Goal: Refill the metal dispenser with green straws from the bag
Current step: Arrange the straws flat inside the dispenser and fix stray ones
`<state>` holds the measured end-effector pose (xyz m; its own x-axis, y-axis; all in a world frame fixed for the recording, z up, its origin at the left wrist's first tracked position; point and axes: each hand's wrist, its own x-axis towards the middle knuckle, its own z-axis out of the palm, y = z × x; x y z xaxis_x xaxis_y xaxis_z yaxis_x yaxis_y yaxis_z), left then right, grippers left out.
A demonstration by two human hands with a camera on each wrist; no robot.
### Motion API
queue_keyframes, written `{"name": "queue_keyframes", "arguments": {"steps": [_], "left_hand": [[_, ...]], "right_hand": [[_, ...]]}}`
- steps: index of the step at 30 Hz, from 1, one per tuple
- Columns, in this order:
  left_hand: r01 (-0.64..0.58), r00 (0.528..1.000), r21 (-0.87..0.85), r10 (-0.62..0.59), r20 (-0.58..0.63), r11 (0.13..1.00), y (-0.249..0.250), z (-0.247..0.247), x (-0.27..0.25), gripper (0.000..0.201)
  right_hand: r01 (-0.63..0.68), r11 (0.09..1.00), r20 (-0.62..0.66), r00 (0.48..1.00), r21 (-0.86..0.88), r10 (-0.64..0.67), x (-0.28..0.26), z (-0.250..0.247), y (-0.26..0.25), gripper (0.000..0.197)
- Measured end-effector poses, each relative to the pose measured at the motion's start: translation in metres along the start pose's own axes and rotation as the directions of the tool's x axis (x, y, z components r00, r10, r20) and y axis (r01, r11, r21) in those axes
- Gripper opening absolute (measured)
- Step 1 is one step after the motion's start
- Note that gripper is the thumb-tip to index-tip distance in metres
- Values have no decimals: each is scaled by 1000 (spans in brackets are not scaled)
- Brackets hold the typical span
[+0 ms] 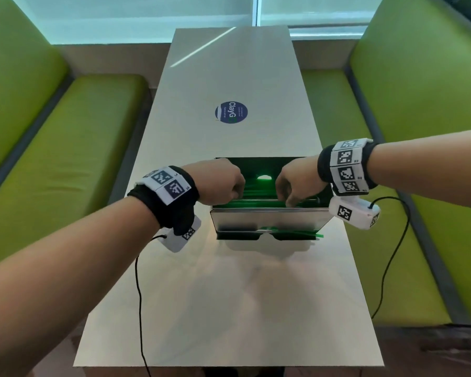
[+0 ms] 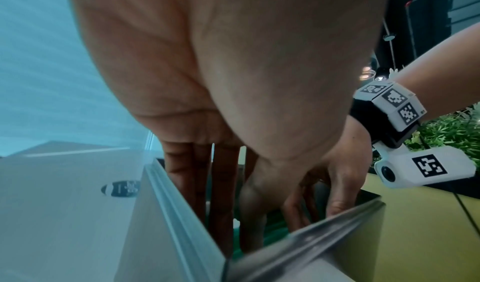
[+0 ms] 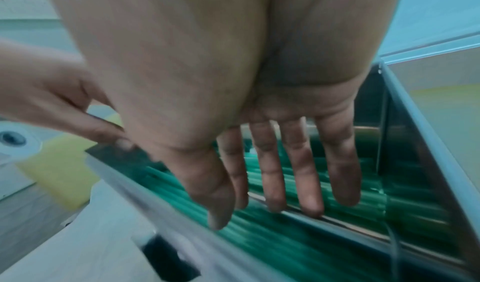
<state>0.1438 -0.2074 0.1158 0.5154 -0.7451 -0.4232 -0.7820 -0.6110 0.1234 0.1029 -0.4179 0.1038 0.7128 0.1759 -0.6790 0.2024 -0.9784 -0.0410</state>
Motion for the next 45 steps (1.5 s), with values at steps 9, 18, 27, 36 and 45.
{"name": "queue_keyframes", "arguments": {"steps": [9, 18, 27, 36, 45], "left_hand": [[-89, 944, 216, 13, 330, 972, 20, -1, 18, 33], [-42, 990, 122, 25, 140, 992, 9, 14, 30, 42], [-15, 995, 97, 5, 103, 995, 11, 20, 39, 52], [-27, 995, 103, 17, 99, 994, 12, 20, 38, 43], [8, 992, 63, -16, 125, 998, 12, 21, 39, 47]], "right_hand": [[16, 998, 64, 998, -61, -12, -6, 5, -2, 22], [24, 763, -531, 733, 646, 426, -90, 9, 40, 10], [-42, -126, 94, 893, 991, 440, -41, 180, 37, 14], [144, -307, 80, 784, 941, 616, -44, 211, 56, 12], [296, -52, -145, 606, 954, 782, -154, 195, 129, 25]]}}
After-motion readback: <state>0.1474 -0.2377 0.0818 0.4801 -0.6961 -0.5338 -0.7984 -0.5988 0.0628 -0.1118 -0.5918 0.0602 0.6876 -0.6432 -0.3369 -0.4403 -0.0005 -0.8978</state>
